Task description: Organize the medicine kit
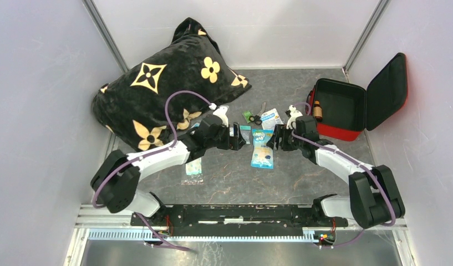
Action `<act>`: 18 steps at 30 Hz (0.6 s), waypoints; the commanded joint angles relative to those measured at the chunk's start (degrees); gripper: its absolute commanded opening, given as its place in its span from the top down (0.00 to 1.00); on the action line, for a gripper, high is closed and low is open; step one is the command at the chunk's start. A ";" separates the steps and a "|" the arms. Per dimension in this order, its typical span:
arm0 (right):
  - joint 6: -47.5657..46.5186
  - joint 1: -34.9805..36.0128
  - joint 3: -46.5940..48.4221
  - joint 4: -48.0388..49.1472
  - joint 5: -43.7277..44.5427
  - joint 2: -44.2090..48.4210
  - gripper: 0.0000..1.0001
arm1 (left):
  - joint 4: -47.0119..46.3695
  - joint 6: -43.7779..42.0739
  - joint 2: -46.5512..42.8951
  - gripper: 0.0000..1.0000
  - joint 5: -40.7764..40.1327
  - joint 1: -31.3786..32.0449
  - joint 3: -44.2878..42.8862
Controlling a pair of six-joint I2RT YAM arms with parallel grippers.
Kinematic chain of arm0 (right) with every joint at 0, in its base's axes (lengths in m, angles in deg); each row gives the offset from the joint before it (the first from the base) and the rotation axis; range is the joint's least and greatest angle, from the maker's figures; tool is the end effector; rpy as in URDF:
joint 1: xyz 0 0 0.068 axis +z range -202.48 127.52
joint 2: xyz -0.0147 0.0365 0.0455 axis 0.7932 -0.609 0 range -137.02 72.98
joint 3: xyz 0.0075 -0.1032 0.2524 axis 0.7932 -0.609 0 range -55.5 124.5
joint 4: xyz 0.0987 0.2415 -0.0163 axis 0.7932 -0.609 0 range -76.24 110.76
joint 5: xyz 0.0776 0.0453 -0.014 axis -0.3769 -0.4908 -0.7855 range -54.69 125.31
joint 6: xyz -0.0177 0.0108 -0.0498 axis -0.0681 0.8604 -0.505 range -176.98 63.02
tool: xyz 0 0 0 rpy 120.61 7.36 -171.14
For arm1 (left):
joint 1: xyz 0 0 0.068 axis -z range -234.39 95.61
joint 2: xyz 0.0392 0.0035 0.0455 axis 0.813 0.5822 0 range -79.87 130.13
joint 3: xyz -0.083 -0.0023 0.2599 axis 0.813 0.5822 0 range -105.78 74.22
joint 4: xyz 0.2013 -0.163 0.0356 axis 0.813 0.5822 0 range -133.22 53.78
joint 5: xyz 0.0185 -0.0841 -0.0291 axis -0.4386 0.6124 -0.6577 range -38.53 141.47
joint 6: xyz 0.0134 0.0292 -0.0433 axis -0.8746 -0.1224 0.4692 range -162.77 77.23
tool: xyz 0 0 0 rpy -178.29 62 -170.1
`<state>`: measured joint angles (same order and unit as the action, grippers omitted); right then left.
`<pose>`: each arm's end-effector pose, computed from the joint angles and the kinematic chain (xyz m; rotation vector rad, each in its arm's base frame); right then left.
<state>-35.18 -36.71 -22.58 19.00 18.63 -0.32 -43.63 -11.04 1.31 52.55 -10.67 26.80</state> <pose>0.2376 0.0777 0.1808 -0.0292 2.3618 0.6640 0.2222 -0.2134 0.2279 0.2474 2.2447 -0.7616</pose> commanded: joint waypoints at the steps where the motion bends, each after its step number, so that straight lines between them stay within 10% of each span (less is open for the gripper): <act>1: 1.04 0.48 -1.02 7.24 -2.73 -2.98 0.29 | -8.42 3.05 5.54 0.14 3.10 1.12 -1.38; 18: 3.94 0.45 -3.72 14.82 -1.92 -10.45 0.37 | -18.10 3.60 22.66 0.28 6.10 5.48 -5.47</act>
<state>-32.51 -36.45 -25.13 30.52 17.29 -9.63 -57.31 -9.51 21.79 58.04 -5.90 23.79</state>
